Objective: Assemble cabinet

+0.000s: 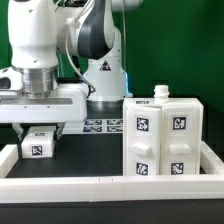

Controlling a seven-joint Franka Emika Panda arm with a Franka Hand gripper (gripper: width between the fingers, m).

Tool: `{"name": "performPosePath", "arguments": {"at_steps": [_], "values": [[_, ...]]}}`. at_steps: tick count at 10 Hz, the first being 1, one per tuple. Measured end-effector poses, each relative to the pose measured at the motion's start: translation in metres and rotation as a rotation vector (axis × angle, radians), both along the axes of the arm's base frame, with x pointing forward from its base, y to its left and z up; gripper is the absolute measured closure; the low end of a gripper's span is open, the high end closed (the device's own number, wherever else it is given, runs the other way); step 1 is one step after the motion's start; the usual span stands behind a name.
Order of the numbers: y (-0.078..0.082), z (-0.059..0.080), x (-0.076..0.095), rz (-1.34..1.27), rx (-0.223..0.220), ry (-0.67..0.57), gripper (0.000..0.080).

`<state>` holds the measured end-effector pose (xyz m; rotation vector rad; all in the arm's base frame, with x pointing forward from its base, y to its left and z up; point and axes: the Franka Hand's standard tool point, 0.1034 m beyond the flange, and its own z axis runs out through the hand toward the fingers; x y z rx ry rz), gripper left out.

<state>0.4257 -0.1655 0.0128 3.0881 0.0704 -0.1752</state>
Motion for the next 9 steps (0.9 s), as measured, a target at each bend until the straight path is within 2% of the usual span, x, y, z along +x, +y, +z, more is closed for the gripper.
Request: {"name": "performPosePath", "arguments": {"at_steps": [2, 3, 5, 9], "values": [[0.0, 0.0, 0.0, 0.0, 0.0, 0.0, 0.0241], [0.006, 0.004, 0.002, 0.01, 0.003, 0.009, 0.0241], [0.037, 0.047, 0.021, 0.07, 0.027, 0.004, 0.0241], [0.079, 0.108, 0.05, 0.062, 0.061, 0.009, 0.0239]]}}
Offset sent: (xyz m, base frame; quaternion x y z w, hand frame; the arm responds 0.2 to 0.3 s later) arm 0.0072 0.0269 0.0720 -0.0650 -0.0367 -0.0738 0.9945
